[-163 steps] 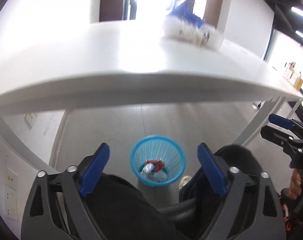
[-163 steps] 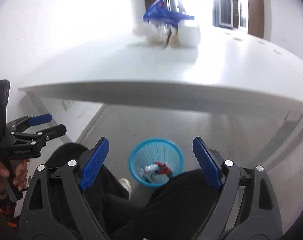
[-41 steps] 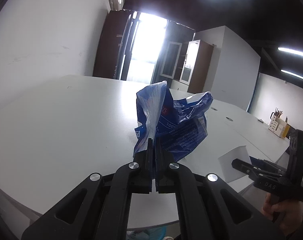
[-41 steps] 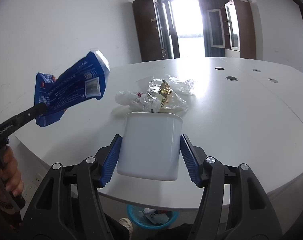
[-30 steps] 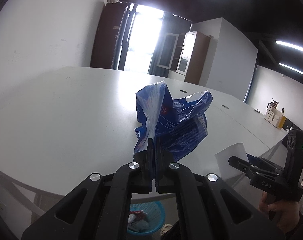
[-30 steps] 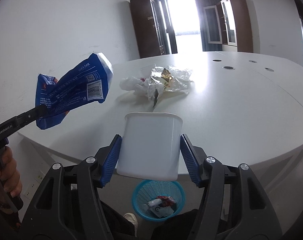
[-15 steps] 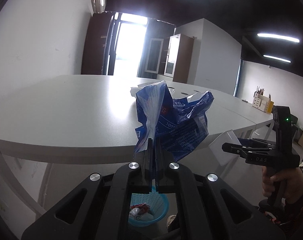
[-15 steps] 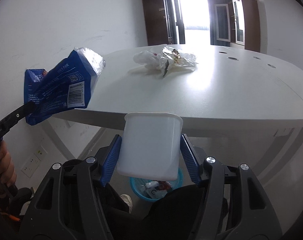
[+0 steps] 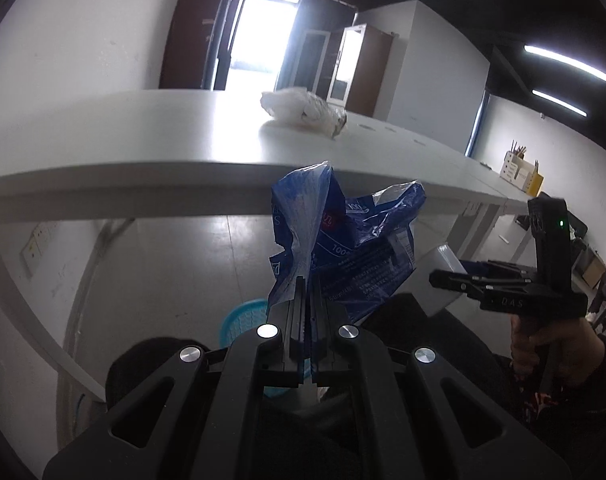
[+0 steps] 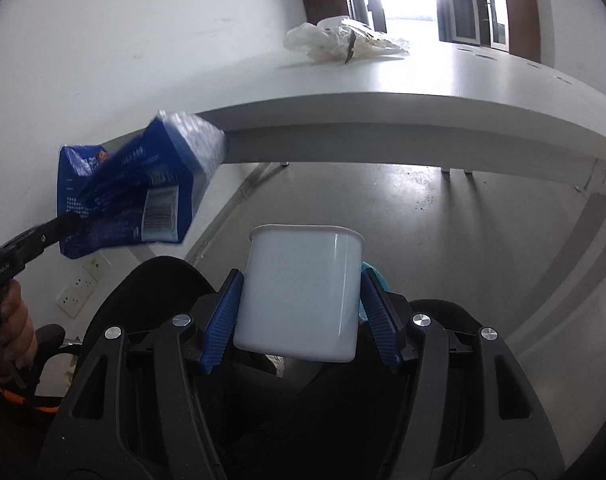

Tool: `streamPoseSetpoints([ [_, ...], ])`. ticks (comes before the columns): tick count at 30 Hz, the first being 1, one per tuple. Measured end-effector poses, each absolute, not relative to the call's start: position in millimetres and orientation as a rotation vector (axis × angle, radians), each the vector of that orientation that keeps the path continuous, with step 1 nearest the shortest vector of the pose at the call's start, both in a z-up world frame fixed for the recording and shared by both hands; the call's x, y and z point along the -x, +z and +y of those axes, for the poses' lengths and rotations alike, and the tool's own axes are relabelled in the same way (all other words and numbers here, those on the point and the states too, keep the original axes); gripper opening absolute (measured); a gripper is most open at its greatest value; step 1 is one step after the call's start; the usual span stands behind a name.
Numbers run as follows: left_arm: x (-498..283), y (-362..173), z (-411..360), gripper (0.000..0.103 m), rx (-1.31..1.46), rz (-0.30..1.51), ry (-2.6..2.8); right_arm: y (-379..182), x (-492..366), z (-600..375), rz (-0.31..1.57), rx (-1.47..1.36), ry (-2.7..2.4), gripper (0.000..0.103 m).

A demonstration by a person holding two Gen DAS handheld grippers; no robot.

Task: Collect trash
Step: 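Carry the blue wrapper and white container down over the blue wastebasket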

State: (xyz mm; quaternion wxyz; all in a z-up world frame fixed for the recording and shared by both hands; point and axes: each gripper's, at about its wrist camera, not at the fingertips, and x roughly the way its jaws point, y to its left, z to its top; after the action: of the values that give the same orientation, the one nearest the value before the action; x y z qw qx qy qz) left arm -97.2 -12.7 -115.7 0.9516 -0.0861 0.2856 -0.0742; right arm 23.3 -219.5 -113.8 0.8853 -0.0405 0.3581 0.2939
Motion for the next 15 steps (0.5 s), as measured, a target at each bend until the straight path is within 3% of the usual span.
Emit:
streamPoseSetpoints([
  [15, 44.8, -179.3, 5.1, 0.001, 0.160, 0.862, -0.031, -184.1, -61.8, -185.9, 0.954, 0.074, 0.599, 0.057],
])
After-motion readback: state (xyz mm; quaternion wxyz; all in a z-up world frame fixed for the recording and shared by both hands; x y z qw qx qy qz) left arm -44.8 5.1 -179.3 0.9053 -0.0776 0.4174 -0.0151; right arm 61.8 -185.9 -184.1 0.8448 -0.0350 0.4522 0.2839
